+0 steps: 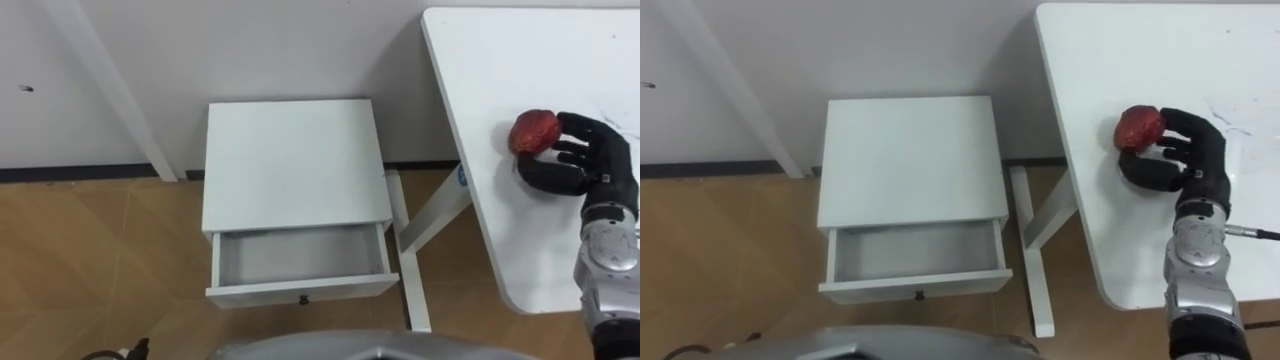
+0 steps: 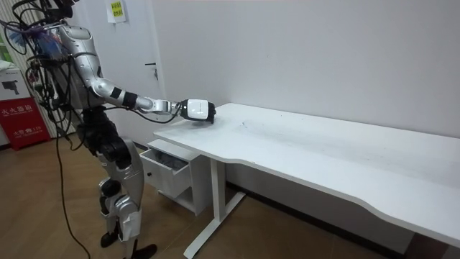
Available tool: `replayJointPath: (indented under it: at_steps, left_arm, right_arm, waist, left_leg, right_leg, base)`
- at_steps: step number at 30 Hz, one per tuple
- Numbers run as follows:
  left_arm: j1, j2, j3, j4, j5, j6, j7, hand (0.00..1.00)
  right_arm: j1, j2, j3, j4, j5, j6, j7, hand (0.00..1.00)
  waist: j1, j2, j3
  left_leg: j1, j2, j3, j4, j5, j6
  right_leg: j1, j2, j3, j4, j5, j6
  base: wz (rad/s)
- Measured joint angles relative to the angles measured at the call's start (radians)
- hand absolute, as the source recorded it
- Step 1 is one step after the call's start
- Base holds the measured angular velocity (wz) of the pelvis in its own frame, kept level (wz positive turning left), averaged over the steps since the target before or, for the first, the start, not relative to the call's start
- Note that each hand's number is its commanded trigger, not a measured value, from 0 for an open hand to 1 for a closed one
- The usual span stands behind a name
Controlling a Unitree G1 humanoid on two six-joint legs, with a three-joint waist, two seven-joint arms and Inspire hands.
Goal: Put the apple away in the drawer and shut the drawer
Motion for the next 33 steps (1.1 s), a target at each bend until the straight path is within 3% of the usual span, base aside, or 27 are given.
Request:
replayJointPath:
  at_steps: [13, 16, 22, 26, 33]
  left_arm:
    - [0.005, 0.0, -0.002, 0.0, 0.001, -0.007, -0.002, 0.0]
    - [-0.001, 0.0, -0.005, 0.0, 0.001, -0.006, -0.003, 0.0]
    - [-0.031, -0.002, -0.025, 0.006, 0.002, -0.006, -0.004, 0.0]
    - [-0.04, -0.002, -0.027, 0.006, 0.001, -0.004, -0.004, 0.0]
    - [-0.065, -0.002, -0.085, 0.006, 0.024, 0.007, -0.016, 0.0]
  right_arm:
    - [0.017, 0.003, 0.011, -0.032, -0.027, -0.009, 0.025, 1.0]
    - [0.016, 0.004, 0.043, -0.078, -0.113, -0.008, 0.023, 1.0]
    - [0.023, 0.047, 0.144, -0.189, -0.183, -0.007, 0.062, 1.0]
    - [0.031, 0.052, 0.24, -0.226, -0.304, 0.025, 0.129, 1.0]
    - [0.033, 0.064, 0.395, -0.268, -0.347, 0.07, 0.225, 1.0]
  waist:
    - [-0.001, -0.004, 0.0003]
    - [0.0, -0.004, 0.0003]
    - [0.022, -0.003, -0.0001]
    - [0.048, -0.001, 0.0001]
    - [0.095, 0.022, 0.0083]
  left_leg:
    - [0.0, -0.001, -0.001, 0.002, 0.0, 0.0]
    - [-0.012, 0.0, -0.001, 0.002, 0.002, -0.002]
    - [-0.028, 0.002, 0.0, 0.006, 0.002, -0.003]
    - [-0.034, 0.003, -0.002, 0.01, 0.002, -0.003]
    - [-0.048, 0.001, -0.02, 0.014, 0.002, -0.003]
  right_leg:
    - [0.001, -0.001, -0.006, 0.001, 0.0, 0.0]
    - [-0.011, -0.001, -0.009, 0.002, 0.0, 0.0]
    - [-0.028, 0.001, -0.018, 0.002, 0.002, -0.004]
    - [-0.034, 0.0, -0.031, 0.003, 0.002, -0.004]
    - [-0.035, 0.001, -0.033, 0.001, 0.002, -0.004]
  base:
    - [0.0]
    - [0.0]
    - [0.0]
    - [0.02]
    - [0.07]
